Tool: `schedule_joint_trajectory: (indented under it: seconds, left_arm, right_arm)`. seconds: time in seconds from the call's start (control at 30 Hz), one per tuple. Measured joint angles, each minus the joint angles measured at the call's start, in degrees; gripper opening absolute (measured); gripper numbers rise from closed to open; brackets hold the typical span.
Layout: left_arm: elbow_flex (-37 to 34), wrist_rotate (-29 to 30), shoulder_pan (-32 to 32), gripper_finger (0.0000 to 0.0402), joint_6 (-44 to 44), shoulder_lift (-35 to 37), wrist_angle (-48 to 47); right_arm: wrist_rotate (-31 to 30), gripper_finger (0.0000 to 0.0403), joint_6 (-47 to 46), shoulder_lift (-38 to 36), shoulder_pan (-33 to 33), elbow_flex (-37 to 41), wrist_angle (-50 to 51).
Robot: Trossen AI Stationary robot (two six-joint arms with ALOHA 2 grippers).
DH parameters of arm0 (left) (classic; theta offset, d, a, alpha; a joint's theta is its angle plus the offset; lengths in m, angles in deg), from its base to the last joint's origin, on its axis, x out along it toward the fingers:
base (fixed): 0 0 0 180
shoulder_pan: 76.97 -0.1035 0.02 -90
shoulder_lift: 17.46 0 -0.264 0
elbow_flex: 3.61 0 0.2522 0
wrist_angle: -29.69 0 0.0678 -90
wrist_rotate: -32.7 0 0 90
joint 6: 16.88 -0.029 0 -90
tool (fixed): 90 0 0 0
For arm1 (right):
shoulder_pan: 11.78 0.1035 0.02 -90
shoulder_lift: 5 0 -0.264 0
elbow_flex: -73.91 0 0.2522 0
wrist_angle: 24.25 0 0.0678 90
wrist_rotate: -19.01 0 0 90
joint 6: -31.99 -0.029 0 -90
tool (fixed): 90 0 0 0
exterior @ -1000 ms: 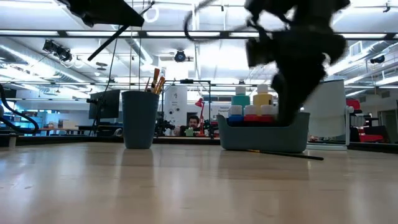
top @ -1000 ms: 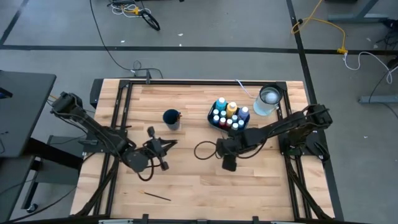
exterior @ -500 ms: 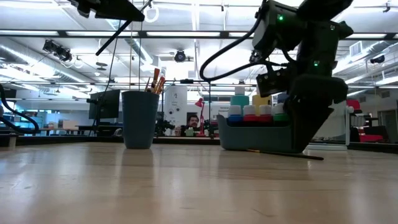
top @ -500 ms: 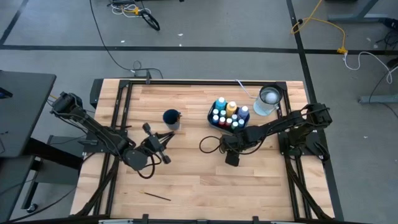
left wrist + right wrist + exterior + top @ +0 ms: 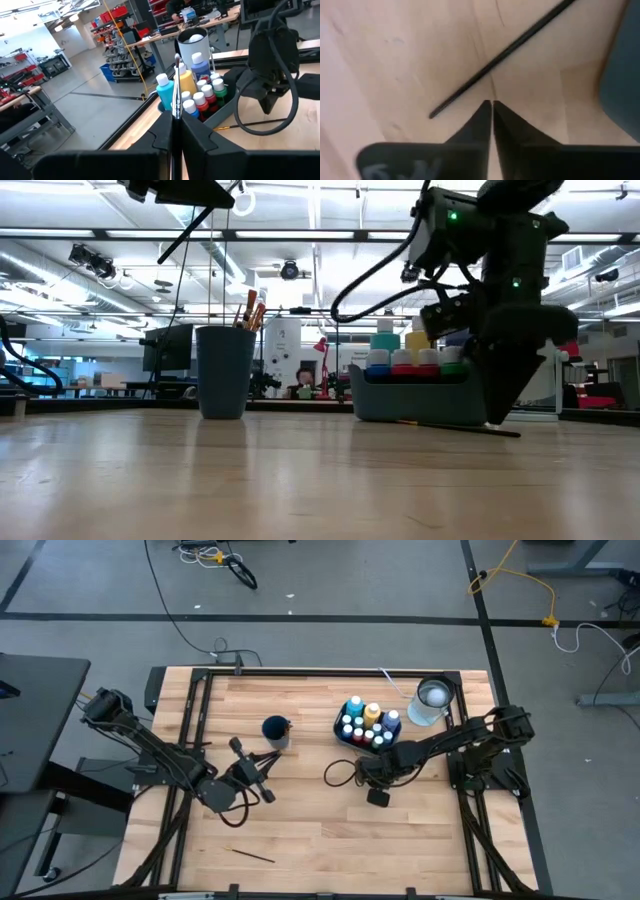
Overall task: Pick & Place Paint Supplies
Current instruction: Put the silver paintbrush into the blue cup
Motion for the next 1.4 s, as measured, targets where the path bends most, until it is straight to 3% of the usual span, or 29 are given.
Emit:
schedule_joint_trajectory:
  seconds: [0.1, 0.4, 0.6, 0.7, 0.9, 1.0, 1.1, 1.4]
  left_arm:
    - [0.0, 0.0, 0.0, 0.0026, -0.3, 0.0, 0.0]
    - [0.0, 0.0, 0.0, 0.0024, 0.7, 0.0, 0.0]
    - [0.0, 0.0, 0.0, 0.0027, 1.2, 0.0, 0.0]
    - [0.0, 0.0, 0.0, 0.0026, 1.3, 0.0, 0.0]
    - [0.0, -0.3, 0.0, 0.0024, 4.0, 0.0, 0.0]
    - [0.0, -1.0, 0.0, 0.0027, 4.6, 0.0, 0.0]
    - [0.0, -1.7, 0.0, 0.0024, 5.3, 0.0, 0.0]
    - [0.0, -1.7, 0.0, 0.0024, 5.9, 0.0, 0.0]
  right_arm:
    - [1.2, 0.0011, -0.2, -0.2, 0.5, -1.1, -0.2]
    - [5.4, 0.0121, -6.5, -0.2, 5.0, -3.5, -0.5]
    - [4.4, 0.0172, -3.7, 0.0, 7.5, -3.5, -0.5]
    - [4.2, 0.0155, -2.3, 0.0, 7.8, -3.5, 0.3]
    - [6.1, 0.0055, -4.5, 0.0, 8.1, -3.5, 0.4]
    - [5.5, 0.0034, -5.1, 0.0, 8.6, -3.5, -0.1]
    - [4.8, 0.0041, -5.1, 0.0, 8.9, -3.0, -1.4]
    - [1.4, 0.0125, -3.7, 0.0, 8.9, -2.9, -2.1]
